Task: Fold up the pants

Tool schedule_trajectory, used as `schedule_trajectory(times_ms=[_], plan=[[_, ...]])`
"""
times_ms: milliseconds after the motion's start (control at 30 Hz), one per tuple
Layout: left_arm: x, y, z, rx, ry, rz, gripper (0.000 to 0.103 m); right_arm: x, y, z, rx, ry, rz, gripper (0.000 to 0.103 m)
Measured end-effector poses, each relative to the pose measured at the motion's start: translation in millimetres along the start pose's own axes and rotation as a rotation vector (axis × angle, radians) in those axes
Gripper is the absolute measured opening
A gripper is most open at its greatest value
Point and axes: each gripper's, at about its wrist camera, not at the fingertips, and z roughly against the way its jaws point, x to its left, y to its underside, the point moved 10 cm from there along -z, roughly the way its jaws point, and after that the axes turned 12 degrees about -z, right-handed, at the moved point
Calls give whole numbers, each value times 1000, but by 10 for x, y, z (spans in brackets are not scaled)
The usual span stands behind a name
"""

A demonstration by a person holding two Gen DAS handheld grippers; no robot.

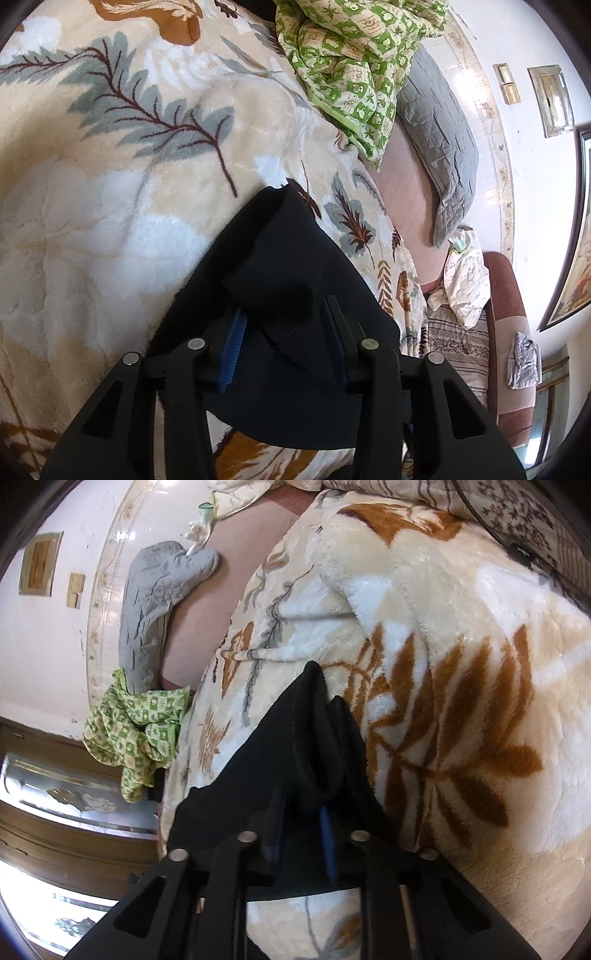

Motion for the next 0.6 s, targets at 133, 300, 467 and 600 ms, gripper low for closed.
schedule_trajectory(times_ms=[133,300,467,600], plan=[[90,4,-7,6,-36,-5,6,26,-2,-23,-13,45,64,4],[67,-13,56,-2,-29,-34,3,33,-27,16,-60,102,116,4],[-86,-85,273,-41,-10,-78,3,34,-62,153,-91,71,109,3],[-157,-68,476,-56,-8,-114,3,48,-24,296,-98,47,131,3]])
